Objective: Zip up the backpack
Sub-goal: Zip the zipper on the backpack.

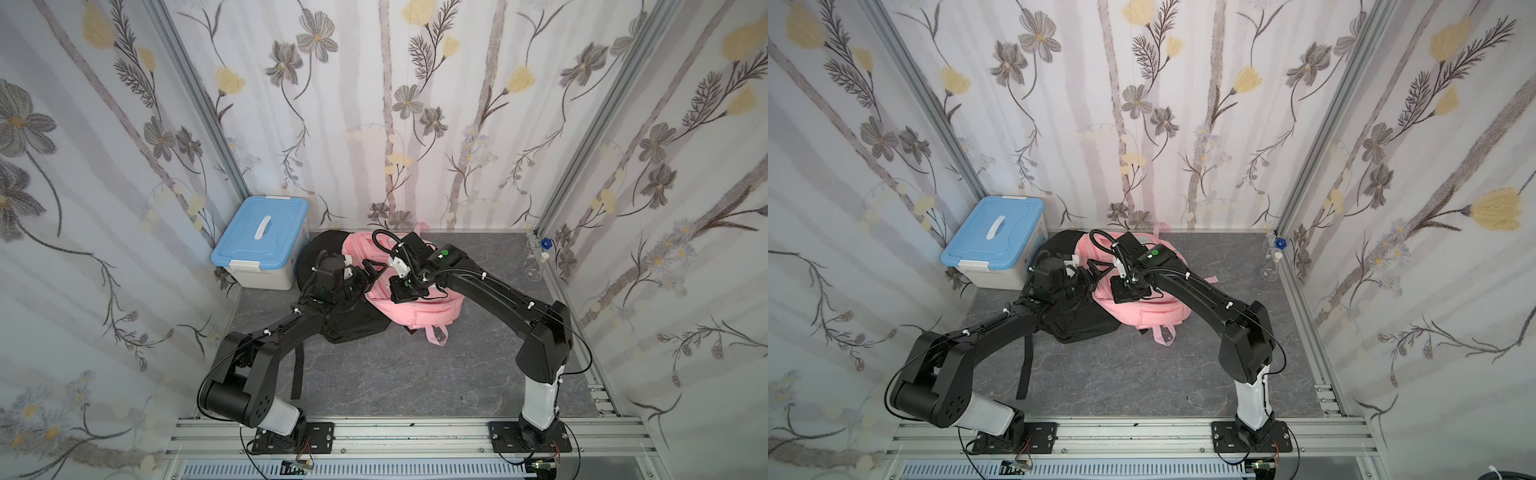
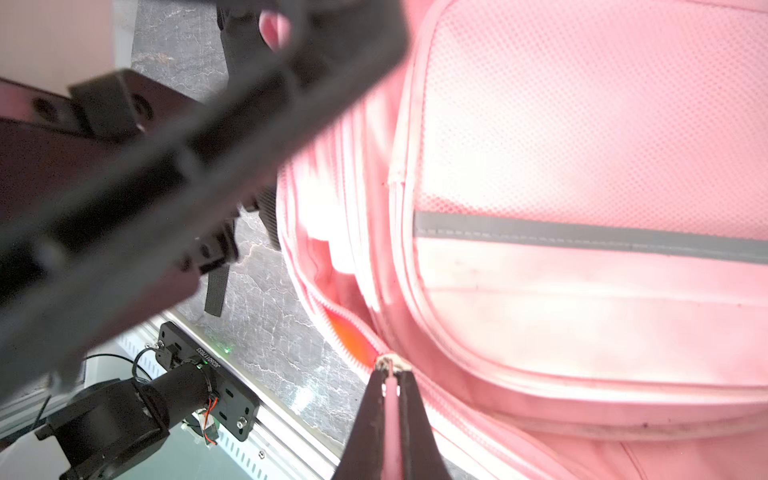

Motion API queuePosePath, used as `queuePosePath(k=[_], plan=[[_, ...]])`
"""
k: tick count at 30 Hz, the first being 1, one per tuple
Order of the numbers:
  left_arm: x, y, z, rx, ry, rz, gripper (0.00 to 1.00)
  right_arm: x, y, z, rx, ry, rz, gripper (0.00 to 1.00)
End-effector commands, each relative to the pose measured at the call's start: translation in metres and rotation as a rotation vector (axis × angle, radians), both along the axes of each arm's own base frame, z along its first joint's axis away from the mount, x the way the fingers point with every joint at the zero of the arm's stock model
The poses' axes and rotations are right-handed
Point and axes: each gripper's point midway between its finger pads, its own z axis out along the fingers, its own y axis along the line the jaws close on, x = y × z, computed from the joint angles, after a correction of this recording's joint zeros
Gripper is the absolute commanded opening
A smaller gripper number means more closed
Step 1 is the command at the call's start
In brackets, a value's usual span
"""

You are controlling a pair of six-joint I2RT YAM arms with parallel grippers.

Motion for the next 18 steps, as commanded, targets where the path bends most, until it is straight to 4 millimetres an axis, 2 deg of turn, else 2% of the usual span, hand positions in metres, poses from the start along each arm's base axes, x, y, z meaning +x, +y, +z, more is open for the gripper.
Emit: queuePosePath(k=[1, 10, 18], plan=[[-0.003, 0.007, -0.004, 0.038, 0.022, -0.014, 1.0, -0.008, 0.0, 0.013, 0.078, -0.011, 0.079, 0.0], [0.016, -0.003, -0.016, -0.006, 0.059, -0.049, 1.0, -0.032, -0.043, 0.001, 0.061, 0.067, 0.147, 0.0], [0.03, -0.026, -0.038, -0.04, 0.108, -0.114, 1.0, -0.036, -0.061, -0.001, 0.09, 0.089, 0.135, 0.0]])
